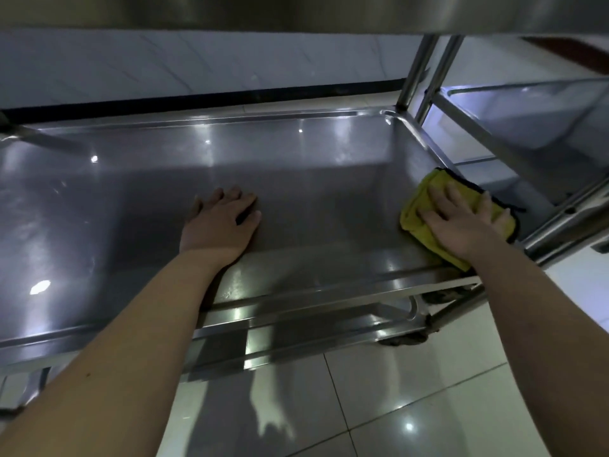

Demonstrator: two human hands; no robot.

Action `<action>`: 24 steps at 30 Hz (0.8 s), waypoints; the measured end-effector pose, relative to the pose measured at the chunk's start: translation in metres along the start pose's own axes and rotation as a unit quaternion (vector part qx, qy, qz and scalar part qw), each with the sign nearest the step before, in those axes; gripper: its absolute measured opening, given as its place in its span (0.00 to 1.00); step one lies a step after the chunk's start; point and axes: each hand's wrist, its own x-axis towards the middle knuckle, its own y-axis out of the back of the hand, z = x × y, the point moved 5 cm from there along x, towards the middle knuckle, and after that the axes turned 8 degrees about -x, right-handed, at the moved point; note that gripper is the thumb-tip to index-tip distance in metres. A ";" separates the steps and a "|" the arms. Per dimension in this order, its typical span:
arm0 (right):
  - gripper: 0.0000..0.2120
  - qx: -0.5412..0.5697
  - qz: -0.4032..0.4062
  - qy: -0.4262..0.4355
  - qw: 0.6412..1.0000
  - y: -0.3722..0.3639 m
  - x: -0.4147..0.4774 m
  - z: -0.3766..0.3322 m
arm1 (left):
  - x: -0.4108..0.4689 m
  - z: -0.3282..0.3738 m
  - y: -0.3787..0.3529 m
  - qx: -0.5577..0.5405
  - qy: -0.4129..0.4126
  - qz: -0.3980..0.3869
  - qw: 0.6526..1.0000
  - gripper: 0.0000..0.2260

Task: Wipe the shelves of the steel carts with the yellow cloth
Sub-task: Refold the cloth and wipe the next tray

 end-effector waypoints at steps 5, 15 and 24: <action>0.36 -0.021 0.033 0.094 0.995 -0.009 -0.053 -0.105 | 0.001 -0.003 0.001 -0.020 0.018 -0.013 1.000 0.21; 0.35 -0.049 0.064 0.306 0.949 -0.026 -0.143 -0.244 | -0.033 -0.037 0.058 -0.255 0.006 0.022 0.967 0.18; 0.34 -0.055 0.047 0.303 0.950 -0.030 -0.137 -0.245 | -0.129 -0.136 0.095 -0.024 0.058 0.013 0.998 0.21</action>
